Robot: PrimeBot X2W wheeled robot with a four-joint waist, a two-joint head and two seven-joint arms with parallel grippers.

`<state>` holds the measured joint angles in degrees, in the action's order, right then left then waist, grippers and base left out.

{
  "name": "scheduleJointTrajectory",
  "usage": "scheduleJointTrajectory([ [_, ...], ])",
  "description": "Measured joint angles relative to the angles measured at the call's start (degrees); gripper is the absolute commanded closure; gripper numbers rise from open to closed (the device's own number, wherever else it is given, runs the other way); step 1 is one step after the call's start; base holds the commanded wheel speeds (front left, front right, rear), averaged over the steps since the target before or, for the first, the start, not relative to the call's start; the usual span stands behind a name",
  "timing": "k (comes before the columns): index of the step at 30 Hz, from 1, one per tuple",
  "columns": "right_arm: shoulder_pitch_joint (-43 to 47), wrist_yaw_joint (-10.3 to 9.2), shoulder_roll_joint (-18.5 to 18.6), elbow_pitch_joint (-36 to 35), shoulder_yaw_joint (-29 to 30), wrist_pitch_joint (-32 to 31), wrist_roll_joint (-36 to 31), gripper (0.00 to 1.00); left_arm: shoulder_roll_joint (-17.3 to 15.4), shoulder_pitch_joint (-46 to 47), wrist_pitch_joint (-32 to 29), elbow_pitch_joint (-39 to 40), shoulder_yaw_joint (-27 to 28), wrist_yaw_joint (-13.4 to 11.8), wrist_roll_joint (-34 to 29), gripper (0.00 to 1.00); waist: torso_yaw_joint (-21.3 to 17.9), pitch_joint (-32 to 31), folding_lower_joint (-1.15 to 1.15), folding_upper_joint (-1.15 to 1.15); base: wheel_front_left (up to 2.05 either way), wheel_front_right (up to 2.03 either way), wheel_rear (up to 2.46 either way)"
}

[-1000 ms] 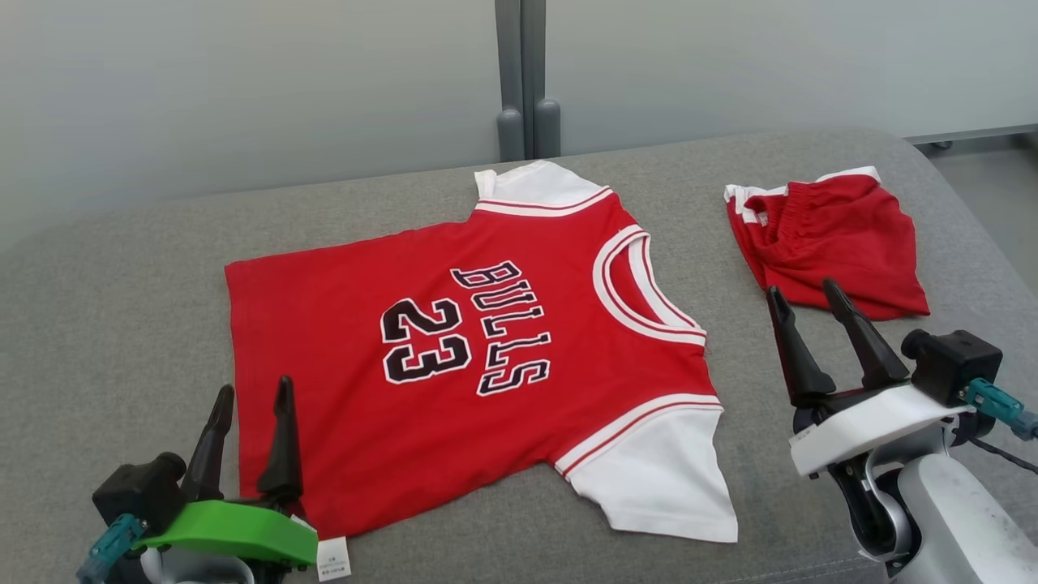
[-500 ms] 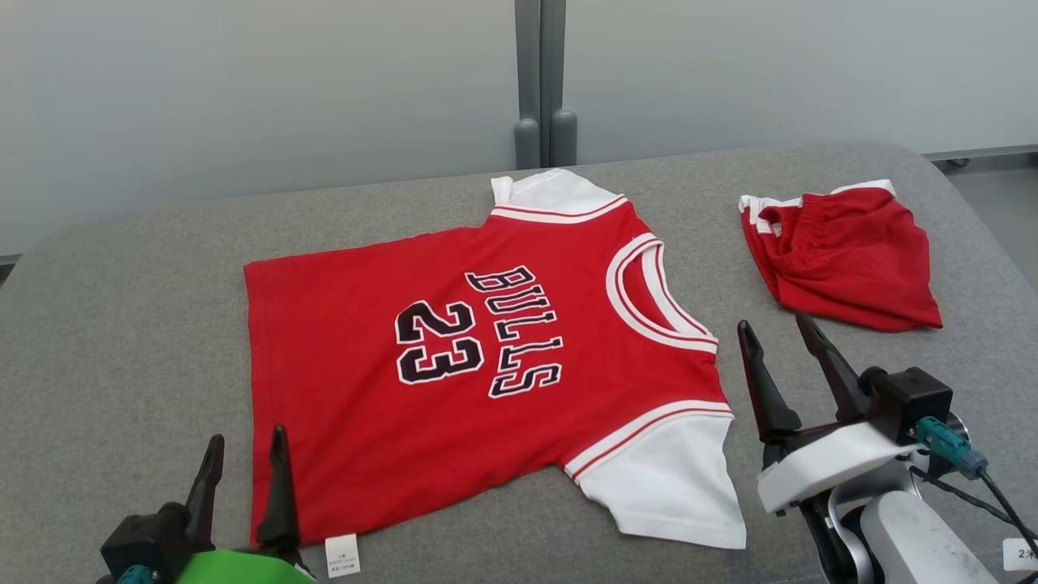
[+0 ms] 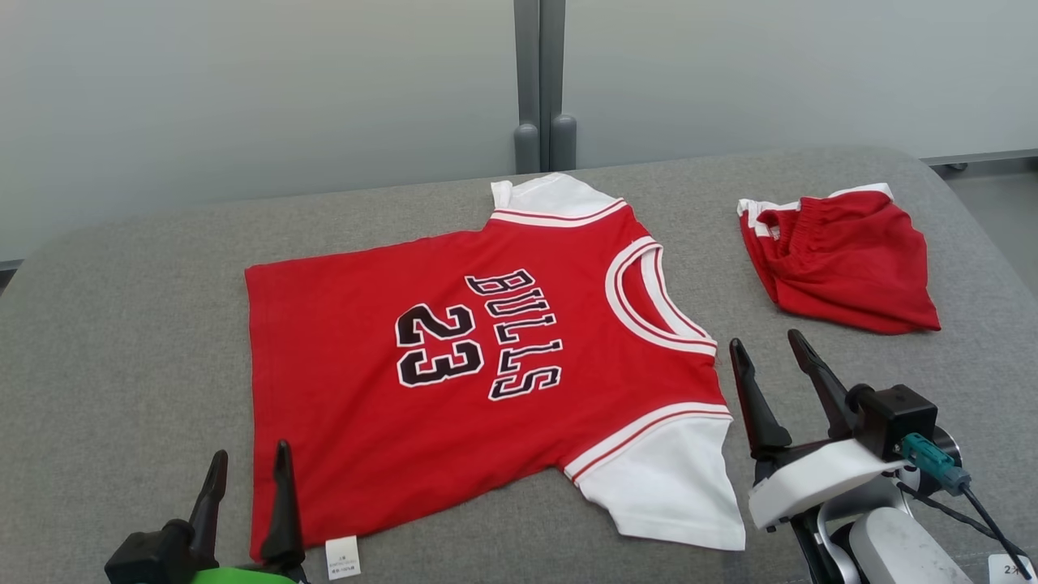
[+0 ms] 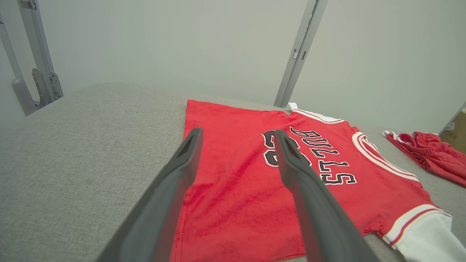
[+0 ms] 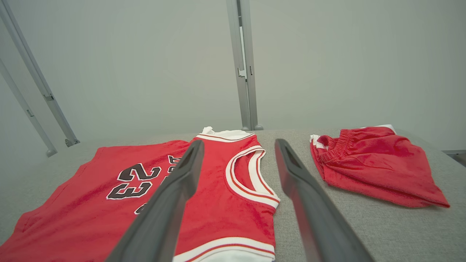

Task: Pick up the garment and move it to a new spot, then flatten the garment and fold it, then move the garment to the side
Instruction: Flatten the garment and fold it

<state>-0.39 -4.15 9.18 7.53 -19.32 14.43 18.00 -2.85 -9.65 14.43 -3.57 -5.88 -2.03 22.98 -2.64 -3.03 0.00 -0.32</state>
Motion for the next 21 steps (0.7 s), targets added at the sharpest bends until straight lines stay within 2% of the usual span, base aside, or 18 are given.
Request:
scheduleJointTrajectory([
  [17, 1.2, 0.0, -0.5, 0.0, 0.9, 0.0, -0.9, 0.0, 0.0, -1.7, 0.0, 0.6, -1.1, -0.5, 0.0, 0.0, 0.3, 0.0, 0.0, 0.0, 0.0, 0.0, 0.0],
  [21, 3.0, 0.08, -0.6, 2.0, 0.9, 0.0, -0.2, 0.0, 0.0, -3.6, -0.2, -1.7, -2.0, -0.5, 2.1, 0.0, 0.4, 0.3, 0.0, 0.0, 0.0, 0.0, 0.0],
])
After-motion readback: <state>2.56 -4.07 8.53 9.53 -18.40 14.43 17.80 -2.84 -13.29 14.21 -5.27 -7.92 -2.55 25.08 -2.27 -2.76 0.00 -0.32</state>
